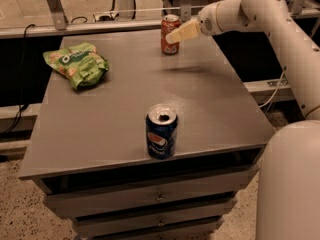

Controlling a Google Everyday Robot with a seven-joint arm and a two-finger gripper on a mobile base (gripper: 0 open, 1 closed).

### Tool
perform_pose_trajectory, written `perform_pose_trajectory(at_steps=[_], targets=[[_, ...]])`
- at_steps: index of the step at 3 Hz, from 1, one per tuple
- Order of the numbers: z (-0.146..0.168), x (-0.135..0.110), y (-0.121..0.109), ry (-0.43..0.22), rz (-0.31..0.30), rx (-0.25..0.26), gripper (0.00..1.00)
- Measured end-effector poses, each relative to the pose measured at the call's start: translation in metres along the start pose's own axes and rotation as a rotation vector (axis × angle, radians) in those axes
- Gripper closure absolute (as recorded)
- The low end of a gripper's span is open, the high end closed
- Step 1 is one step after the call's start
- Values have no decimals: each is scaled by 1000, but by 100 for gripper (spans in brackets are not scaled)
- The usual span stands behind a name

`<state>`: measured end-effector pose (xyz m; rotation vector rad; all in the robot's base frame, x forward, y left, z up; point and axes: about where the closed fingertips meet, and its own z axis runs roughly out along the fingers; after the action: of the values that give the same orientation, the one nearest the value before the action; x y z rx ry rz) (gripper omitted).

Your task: Move coke can near pepsi can

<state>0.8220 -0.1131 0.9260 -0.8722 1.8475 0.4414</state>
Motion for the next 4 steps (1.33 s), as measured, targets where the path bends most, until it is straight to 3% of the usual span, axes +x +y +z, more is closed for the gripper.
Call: perform_pose_trajectory(at_steps=[2, 3, 4], targets=[[48, -9, 13, -83, 59, -70, 0], [60, -9, 16, -94, 67, -73, 16], [63, -9, 17, -109, 59, -68, 39]])
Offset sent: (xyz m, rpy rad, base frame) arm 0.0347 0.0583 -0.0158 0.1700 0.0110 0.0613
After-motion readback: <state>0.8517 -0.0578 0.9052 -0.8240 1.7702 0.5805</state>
